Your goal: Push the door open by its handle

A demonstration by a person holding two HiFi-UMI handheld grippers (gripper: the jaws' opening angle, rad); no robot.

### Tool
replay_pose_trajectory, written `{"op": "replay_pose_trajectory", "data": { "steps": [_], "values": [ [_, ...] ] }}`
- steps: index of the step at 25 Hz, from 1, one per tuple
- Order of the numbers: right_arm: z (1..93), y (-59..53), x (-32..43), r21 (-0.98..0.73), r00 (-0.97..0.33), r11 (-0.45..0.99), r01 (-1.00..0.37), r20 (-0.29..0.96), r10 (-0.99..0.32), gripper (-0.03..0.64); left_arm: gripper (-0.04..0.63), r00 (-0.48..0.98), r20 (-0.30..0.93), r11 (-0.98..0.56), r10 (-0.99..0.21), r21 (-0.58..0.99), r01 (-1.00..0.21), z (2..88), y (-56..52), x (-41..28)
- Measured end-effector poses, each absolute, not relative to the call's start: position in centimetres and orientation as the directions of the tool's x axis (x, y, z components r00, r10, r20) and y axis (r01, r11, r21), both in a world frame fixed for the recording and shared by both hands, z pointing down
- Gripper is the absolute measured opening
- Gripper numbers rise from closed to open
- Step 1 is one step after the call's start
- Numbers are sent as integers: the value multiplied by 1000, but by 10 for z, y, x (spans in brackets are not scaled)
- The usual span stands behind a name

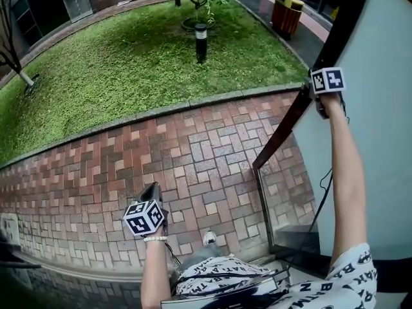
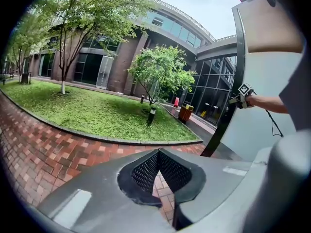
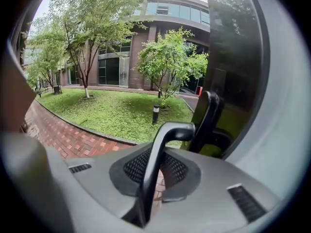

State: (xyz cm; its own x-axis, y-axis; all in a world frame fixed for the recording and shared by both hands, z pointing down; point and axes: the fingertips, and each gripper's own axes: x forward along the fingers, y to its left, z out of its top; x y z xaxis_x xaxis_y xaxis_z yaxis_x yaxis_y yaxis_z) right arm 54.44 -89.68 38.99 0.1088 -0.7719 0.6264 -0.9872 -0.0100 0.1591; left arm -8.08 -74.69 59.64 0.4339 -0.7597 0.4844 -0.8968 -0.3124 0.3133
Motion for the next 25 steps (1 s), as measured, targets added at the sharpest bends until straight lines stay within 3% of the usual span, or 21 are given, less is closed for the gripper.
{"op": "replay_pose_trajectory", "data": {
  "steps": [4, 7, 12, 17, 22, 25],
  "values": [
    [391, -897, 538, 169, 110, 1, -986, 648, -754, 64, -17, 439, 484, -321, -757, 311, -895, 596, -747, -76],
    [381, -884, 525, 189, 99, 27, -982, 627, -773, 209, -17, 443, 479, -326, -758, 311, -893, 593, -741, -74],
    [343, -858, 495, 275, 121, 18, -961, 481, -868, 210, -17, 456, 461, -349, -761, 303, -887, 585, -735, -64],
    [332, -822, 434, 235, 13, 85, -968, 387, -922, 206, -17, 465, 450, -361, -762, 302, -882, 580, -719, -56],
    [343, -786, 385, 160, -76, 136, -978, 337, -938, 48, -17, 483, 427, -393, -764, 286, -874, 569, -698, -39],
    [347, -759, 359, 133, -117, 164, -977, 309, -944, 12, -17, 491, 409, -408, -769, 278, -870, 560, -679, -31]
  ]
}}
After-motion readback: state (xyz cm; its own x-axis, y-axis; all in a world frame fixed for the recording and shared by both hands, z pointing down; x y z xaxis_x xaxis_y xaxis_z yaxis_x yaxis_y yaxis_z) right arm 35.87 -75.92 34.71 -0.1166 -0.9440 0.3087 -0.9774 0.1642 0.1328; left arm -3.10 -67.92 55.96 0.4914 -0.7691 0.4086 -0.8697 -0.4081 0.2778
